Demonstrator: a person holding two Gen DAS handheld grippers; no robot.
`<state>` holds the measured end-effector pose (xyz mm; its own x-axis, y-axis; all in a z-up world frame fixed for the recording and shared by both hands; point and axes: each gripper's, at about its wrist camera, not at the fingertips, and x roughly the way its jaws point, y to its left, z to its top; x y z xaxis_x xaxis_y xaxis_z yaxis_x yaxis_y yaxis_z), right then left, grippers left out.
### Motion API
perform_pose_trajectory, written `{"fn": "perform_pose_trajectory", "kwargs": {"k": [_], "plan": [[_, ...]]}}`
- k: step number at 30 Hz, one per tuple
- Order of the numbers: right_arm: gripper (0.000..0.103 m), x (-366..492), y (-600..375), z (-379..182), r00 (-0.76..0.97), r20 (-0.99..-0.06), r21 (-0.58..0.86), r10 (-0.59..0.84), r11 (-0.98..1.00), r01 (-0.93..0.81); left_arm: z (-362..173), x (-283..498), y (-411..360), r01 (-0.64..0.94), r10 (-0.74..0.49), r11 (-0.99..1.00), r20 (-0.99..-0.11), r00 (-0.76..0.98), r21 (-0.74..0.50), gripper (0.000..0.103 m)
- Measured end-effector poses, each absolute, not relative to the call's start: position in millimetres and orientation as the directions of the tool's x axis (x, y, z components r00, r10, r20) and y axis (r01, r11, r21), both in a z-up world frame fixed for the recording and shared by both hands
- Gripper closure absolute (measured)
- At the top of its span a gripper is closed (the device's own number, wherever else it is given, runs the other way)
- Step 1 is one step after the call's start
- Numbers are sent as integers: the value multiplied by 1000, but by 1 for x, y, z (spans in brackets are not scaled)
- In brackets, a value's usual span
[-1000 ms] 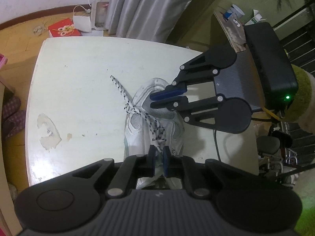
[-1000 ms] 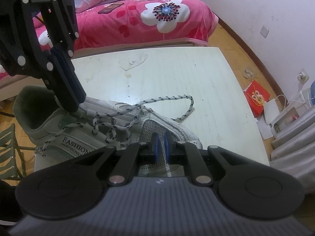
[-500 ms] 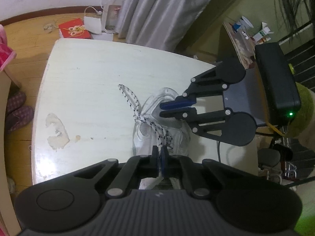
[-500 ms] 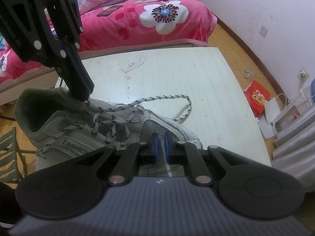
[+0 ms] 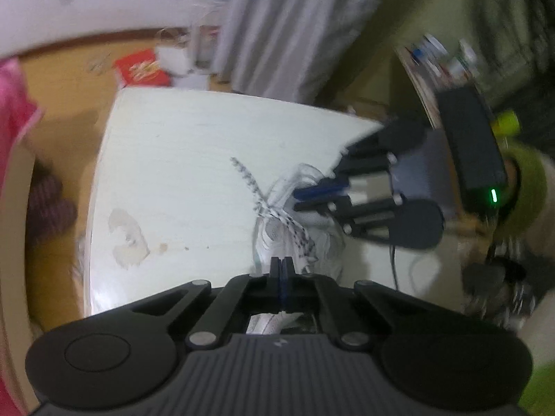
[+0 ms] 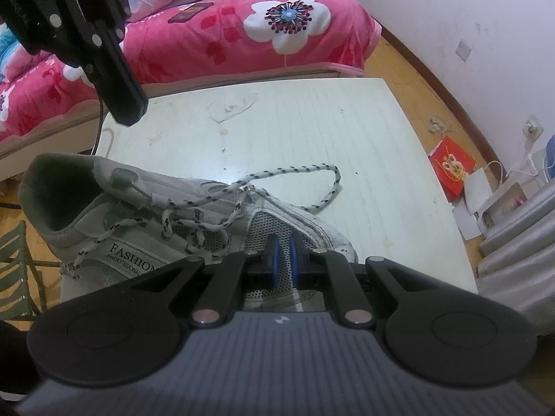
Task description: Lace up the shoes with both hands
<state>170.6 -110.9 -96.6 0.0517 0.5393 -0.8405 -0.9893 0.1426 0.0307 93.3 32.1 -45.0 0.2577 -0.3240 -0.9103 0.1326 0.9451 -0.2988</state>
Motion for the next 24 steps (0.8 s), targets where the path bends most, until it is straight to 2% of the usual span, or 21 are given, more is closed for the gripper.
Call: {"fn": "perform_pose_trajectory", "kwargs": {"k": [2, 5, 10, 12, 14, 17, 24], "plan": [[97, 170, -111, -96, 54, -841, 28, 538, 143, -989, -46, 91, 24, 174, -348, 934, -903, 250, -312, 85], [97, 169, -113, -95, 56, -834, 32, 549, 149, -988, -49, 85, 14, 202, -348, 932, -902, 257, -302, 80], [96, 167, -129, -82, 87, -785, 20, 614, 166, -986, -54, 72, 11, 160, -307, 950, -904, 299, -269, 78], [96, 166, -140, -71, 46, -739, 64, 672, 138, -988, -56, 67, 12, 146, -294, 954, -901, 319, -260, 78], [96, 160, -146, -61, -23, -696, 92, 718, 58, -994, -58, 63, 13, 128, -281, 959, -899, 336, -252, 78], [96, 145, -144, -52, -106, -665, 47, 739, -101, -994, -61, 59, 16, 104, -270, 963, -896, 351, -249, 77], [96, 133, -126, -57, -204, -714, -46, 670, -336, -941, -62, 50, 17, 99, -251, 968, -890, 381, -230, 72]]}}
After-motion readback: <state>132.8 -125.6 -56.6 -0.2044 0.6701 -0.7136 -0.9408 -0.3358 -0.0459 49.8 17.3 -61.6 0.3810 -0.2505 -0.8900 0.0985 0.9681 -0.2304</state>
